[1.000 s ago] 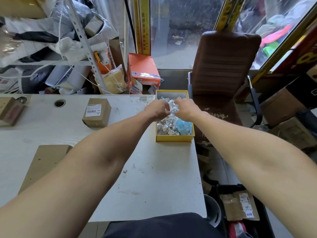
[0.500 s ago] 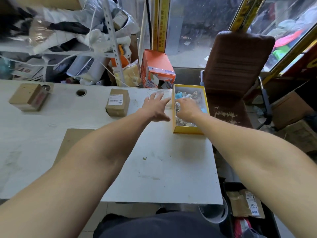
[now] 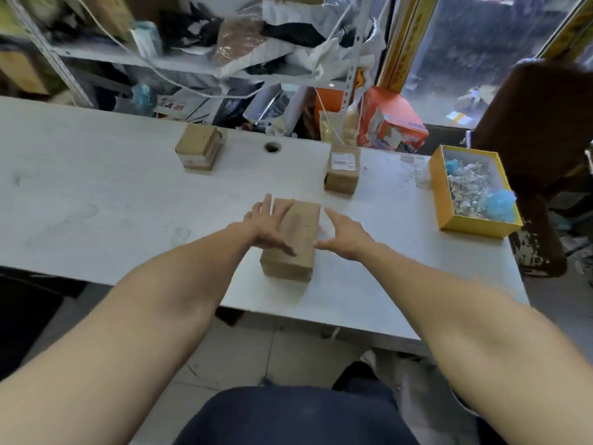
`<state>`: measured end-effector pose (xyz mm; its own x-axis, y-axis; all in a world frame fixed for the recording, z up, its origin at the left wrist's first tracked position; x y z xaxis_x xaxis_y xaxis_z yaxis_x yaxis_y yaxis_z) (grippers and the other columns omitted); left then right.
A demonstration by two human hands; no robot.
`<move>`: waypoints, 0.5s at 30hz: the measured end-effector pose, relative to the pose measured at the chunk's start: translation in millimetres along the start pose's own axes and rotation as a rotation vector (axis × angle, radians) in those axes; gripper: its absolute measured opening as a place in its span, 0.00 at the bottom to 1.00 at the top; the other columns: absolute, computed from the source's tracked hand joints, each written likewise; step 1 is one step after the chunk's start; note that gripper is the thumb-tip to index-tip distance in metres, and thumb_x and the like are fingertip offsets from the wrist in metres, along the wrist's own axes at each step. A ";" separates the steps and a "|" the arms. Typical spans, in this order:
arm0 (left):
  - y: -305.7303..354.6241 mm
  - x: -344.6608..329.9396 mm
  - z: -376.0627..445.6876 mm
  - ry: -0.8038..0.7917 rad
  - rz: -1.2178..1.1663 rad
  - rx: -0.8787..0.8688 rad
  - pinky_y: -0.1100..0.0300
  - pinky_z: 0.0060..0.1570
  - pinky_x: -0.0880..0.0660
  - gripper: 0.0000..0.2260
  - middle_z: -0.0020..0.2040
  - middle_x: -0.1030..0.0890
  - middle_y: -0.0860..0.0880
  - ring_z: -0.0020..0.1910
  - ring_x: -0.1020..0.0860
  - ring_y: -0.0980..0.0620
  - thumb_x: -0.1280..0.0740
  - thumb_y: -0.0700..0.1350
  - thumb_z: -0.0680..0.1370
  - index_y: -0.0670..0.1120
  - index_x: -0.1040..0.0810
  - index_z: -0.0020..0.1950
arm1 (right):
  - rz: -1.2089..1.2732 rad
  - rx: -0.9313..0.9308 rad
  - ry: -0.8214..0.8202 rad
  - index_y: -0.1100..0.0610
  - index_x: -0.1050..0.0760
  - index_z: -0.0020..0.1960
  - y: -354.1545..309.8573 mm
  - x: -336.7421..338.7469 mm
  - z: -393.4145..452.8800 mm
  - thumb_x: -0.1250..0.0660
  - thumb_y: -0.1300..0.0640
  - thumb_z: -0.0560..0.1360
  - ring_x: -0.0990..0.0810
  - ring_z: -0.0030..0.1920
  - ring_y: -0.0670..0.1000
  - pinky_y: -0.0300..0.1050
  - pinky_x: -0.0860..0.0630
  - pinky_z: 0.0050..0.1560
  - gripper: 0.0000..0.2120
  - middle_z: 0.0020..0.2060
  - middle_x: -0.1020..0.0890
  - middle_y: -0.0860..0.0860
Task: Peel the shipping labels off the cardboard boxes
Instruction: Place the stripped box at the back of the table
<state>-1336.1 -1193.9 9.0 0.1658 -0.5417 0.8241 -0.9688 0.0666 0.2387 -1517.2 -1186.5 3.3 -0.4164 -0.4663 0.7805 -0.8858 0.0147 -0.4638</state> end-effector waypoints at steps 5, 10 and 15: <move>-36.3 -40.1 -3.1 -0.067 0.048 -0.061 0.39 0.74 0.42 0.64 0.79 0.48 0.39 0.77 0.48 0.34 0.21 0.66 0.59 0.63 0.67 0.77 | -0.007 0.034 -0.126 0.47 0.56 0.79 -31.4 -49.4 1.1 0.23 0.38 0.63 0.38 0.74 0.58 0.52 0.37 0.72 0.57 0.77 0.43 0.55; -29.2 -37.1 8.0 0.045 0.063 -0.147 0.47 0.74 0.44 0.56 0.75 0.34 0.43 0.77 0.49 0.36 0.23 0.53 0.68 0.57 0.63 0.80 | -0.025 0.038 -0.105 0.46 0.60 0.79 -36.6 -61.3 22.1 0.20 0.52 0.65 0.37 0.72 0.60 0.49 0.30 0.65 0.59 0.77 0.52 0.52; -43.7 25.9 34.1 0.116 0.032 -0.114 0.46 0.74 0.45 0.53 0.75 0.33 0.45 0.77 0.50 0.36 0.24 0.51 0.69 0.57 0.61 0.80 | -0.023 0.112 -0.065 0.47 0.58 0.80 -67.7 -11.5 67.9 0.21 0.52 0.66 0.37 0.72 0.58 0.46 0.34 0.67 0.57 0.76 0.46 0.53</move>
<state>-1295.8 -1239.4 2.4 0.1621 -0.4375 0.8845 -0.9478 0.1803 0.2629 -1438.5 -1242.2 -2.7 -0.3790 -0.5215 0.7644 -0.8649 -0.0941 -0.4930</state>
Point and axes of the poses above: each hand's wrist, its own z-axis towards the middle knuckle, its own x-axis out of the back of the hand, y = z × x, the point moved 9 cm from there along z, towards the middle knuckle
